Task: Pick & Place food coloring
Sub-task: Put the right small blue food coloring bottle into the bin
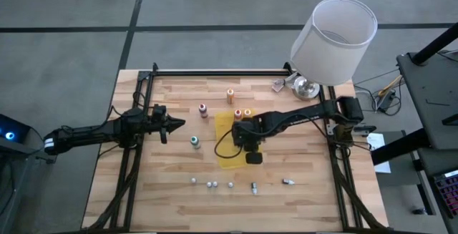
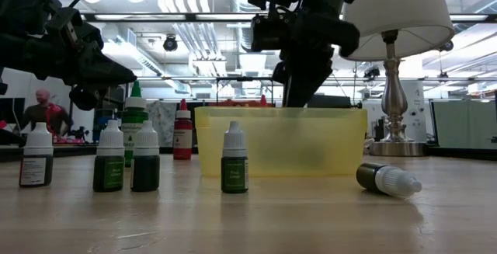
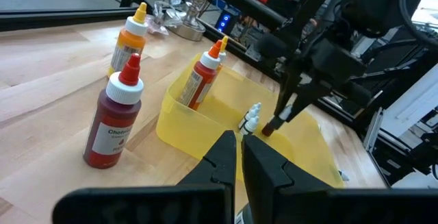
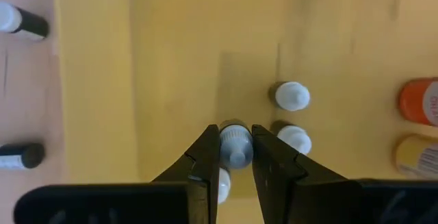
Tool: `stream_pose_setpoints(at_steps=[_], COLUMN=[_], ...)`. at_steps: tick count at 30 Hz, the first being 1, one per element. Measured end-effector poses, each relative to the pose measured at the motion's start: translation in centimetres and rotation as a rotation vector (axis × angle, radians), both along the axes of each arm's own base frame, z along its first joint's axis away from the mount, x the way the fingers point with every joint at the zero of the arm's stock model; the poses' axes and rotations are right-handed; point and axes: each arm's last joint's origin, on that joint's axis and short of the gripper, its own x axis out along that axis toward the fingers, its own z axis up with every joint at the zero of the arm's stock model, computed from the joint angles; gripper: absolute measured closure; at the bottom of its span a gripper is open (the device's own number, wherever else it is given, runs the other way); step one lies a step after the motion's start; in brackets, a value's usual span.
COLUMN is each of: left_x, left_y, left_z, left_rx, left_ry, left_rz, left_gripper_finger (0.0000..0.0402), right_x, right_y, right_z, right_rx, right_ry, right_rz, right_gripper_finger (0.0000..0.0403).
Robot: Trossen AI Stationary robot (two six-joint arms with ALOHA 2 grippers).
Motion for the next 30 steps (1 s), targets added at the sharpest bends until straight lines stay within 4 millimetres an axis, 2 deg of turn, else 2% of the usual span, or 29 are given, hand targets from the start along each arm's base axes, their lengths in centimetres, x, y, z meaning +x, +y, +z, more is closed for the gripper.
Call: stream_pose_setpoints(at_steps=[10, 30], left_x=[0.0, 0.0], left_y=[0.0, 0.0], left_z=[0.0, 0.0], left_rx=[0.0, 0.0], left_ry=[0.0, 0.0], left_rz=[0.0, 0.0], left_gripper_finger=[0.0401, 0.0401], right_x=[-0.5, -0.8], right_y=[-0.1, -0.2], right_z=[-1.6, -3.0], right_rx=[0.006, 0.023], right_ry=[0.003, -0.02], right_rz=[-0.03, -0.075], right_gripper_finger=[0.0348, 0.0348])
